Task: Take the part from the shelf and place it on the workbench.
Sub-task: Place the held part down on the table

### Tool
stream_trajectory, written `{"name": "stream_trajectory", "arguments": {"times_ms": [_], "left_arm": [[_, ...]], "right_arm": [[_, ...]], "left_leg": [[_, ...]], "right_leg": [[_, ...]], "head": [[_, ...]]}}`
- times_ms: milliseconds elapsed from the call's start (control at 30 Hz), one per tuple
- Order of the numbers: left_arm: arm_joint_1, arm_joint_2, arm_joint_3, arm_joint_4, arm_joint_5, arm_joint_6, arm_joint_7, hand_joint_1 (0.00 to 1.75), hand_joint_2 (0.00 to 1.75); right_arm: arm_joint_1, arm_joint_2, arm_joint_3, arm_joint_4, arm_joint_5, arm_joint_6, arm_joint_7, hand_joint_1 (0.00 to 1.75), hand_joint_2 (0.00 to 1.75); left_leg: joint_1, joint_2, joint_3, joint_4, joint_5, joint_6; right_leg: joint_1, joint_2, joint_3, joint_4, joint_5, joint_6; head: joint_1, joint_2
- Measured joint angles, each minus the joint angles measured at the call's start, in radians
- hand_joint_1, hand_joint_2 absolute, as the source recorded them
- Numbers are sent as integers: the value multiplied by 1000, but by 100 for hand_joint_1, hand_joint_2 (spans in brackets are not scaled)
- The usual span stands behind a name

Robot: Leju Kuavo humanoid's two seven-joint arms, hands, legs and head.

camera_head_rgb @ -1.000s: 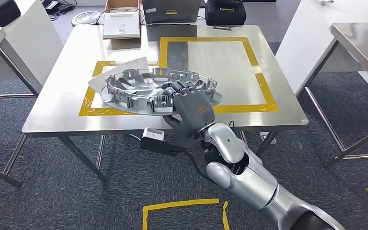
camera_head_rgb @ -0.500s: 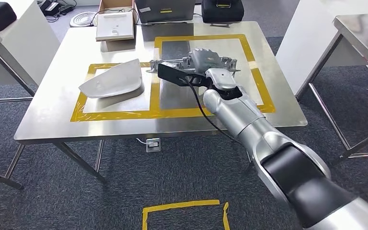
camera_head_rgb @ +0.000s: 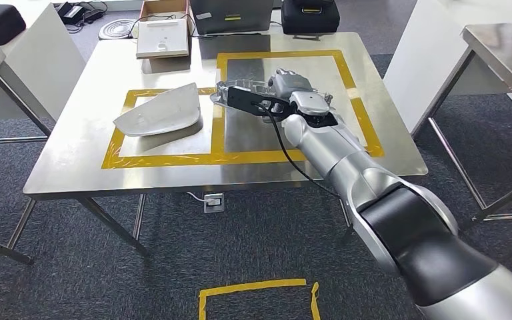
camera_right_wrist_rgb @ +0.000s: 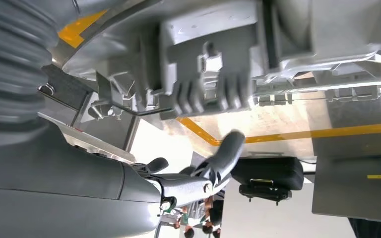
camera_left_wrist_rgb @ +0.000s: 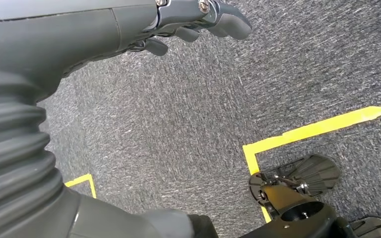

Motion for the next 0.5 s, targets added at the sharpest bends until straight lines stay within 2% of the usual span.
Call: {"name": "stream_trajectory", "arguments": {"times_ms": [233, 500], "left_arm": [[-2, 1, 4, 0, 1, -8, -7, 0, 0], [-1, 2, 17, 0, 4, -6, 10, 0, 0]], "right_arm": [[0, 12, 0, 13, -7, -4, -32, 0, 0], [-3, 28, -22, -11, -42, -72, -126, 0, 0]], "left_leg": [[0, 0, 0, 1, 0, 0], [0, 0, 1, 1, 0, 0]], "right_leg": [[0, 0, 1, 0, 0, 0], [0, 0, 2, 0, 0, 0]], "head": [[0, 0], [0, 0]]}}
